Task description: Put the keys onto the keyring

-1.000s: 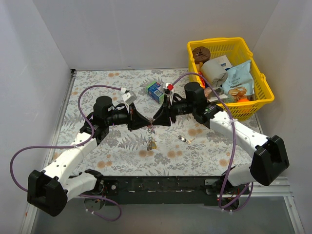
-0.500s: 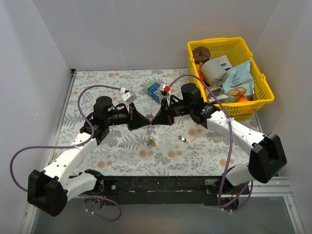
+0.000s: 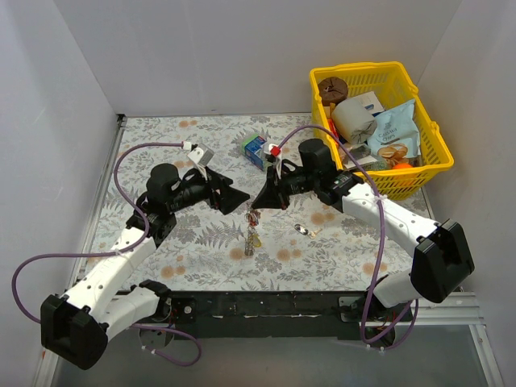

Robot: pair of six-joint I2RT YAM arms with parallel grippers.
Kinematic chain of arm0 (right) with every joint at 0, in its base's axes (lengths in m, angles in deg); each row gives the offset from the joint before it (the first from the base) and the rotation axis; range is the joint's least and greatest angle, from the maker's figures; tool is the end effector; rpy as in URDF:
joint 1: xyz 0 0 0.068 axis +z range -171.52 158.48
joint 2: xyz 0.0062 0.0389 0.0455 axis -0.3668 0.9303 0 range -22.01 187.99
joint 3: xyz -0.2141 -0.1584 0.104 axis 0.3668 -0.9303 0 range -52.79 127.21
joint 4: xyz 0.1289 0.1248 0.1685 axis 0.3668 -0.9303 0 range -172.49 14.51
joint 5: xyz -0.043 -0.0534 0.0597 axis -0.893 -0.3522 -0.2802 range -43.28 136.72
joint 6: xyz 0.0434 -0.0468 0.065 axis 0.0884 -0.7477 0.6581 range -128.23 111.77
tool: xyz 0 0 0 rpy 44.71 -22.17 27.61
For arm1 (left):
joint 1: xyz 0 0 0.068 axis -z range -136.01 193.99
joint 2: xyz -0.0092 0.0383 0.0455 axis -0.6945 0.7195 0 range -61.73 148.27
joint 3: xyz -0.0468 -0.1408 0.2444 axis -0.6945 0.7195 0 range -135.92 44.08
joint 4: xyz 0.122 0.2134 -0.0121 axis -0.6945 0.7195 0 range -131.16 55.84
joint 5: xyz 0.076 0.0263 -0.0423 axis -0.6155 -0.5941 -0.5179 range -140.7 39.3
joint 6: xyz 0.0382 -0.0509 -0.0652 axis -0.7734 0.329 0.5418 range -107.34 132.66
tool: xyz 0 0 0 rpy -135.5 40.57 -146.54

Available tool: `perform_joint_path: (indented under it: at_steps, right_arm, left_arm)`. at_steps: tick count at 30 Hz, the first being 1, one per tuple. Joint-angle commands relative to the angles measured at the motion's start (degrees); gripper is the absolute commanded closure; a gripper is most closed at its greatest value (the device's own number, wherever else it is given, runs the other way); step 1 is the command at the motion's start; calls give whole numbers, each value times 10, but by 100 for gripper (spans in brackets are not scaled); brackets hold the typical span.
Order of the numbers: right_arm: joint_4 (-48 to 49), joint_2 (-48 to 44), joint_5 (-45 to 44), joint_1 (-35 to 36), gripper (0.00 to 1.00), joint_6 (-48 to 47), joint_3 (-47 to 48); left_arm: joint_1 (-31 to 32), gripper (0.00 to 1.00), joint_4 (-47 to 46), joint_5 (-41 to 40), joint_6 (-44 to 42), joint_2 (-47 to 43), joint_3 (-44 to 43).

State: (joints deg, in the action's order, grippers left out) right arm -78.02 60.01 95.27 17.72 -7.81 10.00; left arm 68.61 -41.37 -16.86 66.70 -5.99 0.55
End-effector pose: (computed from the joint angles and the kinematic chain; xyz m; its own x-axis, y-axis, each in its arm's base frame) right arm 0.2216 0.2599 0.3222 -0.2942 -0.2339 -0.9267 -0.9557 0.0741 0.2847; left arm 0.1979 -0.1406 0.3237 -0.7919 -0.3766 -0.4807 0.3410 0.3802 -0.8597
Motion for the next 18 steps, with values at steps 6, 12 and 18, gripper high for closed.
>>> perform_joint_path:
  at_steps: [6, 12, 18]
  right_arm:
    - [3, -21, 51, 0, 99, -46, 19]
    - [1, -24, 64, -9, 99, -45, 22]
    - [45, -21, 83, -35, 99, 9, 9]
  left_arm:
    - [-2, 16, 15, 90, -21, 16, -17]
    - [-5, 28, 36, 143, -40, 27, -39]
    - [-12, 48, 50, 162, -45, 24, -41]
